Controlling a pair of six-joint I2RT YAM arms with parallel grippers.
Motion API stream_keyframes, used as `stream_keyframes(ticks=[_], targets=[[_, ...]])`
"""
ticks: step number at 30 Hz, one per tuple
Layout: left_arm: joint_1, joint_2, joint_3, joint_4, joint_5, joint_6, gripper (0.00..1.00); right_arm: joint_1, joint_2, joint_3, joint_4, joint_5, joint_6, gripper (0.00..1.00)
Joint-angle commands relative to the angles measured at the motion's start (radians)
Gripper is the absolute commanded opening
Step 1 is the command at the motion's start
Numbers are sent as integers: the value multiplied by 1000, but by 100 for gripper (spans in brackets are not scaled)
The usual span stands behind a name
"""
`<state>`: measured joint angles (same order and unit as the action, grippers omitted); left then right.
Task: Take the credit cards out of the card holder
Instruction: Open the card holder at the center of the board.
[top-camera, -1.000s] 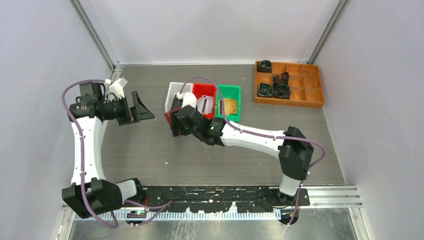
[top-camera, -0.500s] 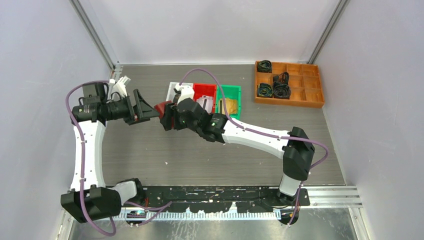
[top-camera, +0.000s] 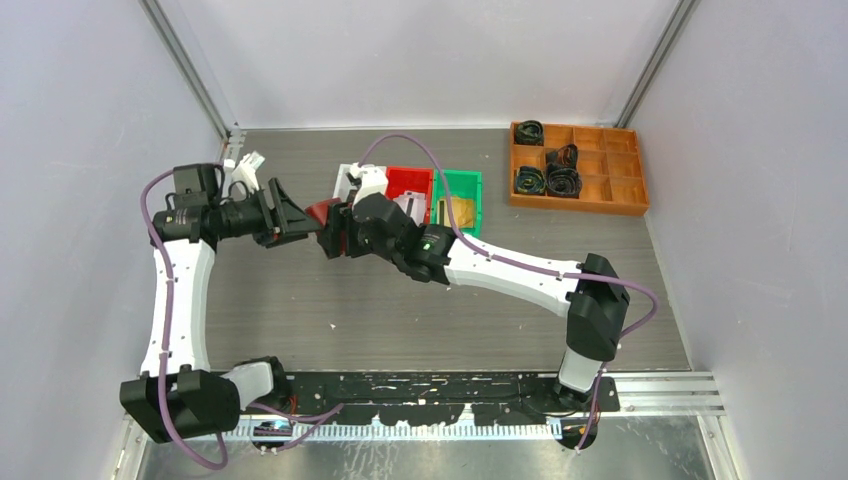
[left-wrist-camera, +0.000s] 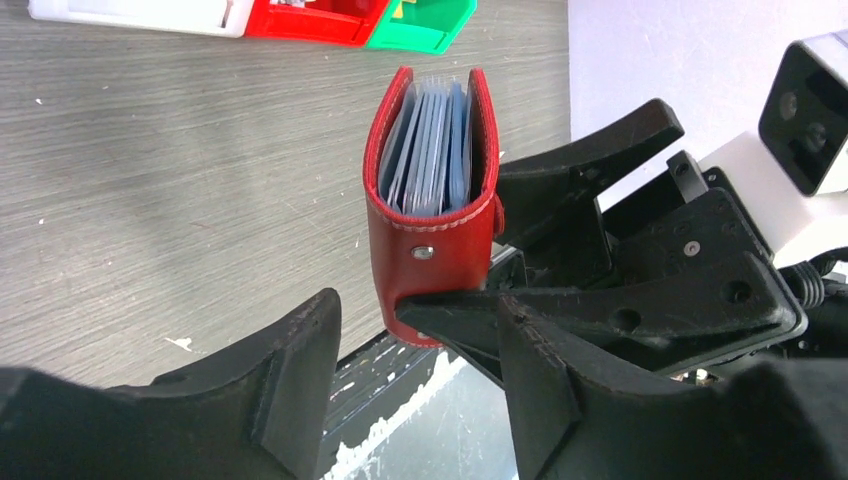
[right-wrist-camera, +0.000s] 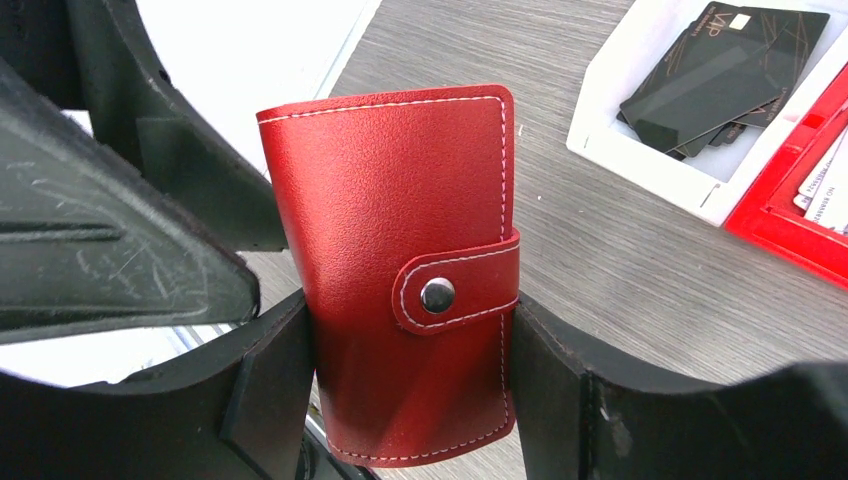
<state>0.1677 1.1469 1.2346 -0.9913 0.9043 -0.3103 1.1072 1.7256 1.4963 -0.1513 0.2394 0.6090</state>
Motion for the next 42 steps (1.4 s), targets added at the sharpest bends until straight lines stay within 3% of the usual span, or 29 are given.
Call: stream_keyframes(ticks=[1, 8, 14, 16, 18, 22, 25, 29, 36, 40, 42], targets=[[-9, 10, 14, 66, 20, -50, 58, 25, -19, 74, 104, -23, 17, 68], [-8, -25, 10, 96, 50, -79, 67, 36, -4, 89, 101, -26, 18, 67], [-9, -44, -3, 95, -5, -64, 37, 43, 6, 108, 87, -28, 12, 69], [-8, -49, -4, 89, -22, -58, 27, 42, 4, 106, 83, -29, 15, 79], [-8, -56, 0, 82, -27, -44, 19, 40, -6, 104, 76, -50, 25, 97], [-8, -63, 21, 62, -8, -8, 11, -36, -51, 72, 85, -307, 70, 99], [-9, -62, 41, 44, 54, 20, 8, -143, -114, -39, 228, -599, 193, 100], [-9, -67, 61, 34, 202, 44, 8, -229, -144, -131, 372, -863, 280, 99], [-8, -102, 74, 37, 330, 40, 8, -240, -140, -138, 472, -1069, 320, 100], [-9, -113, 91, 53, 340, 16, 8, -236, -118, -174, 642, -1122, 441, 98], [-8, -113, 99, 63, 343, 10, 8, -237, -115, -205, 709, -1121, 484, 93]])
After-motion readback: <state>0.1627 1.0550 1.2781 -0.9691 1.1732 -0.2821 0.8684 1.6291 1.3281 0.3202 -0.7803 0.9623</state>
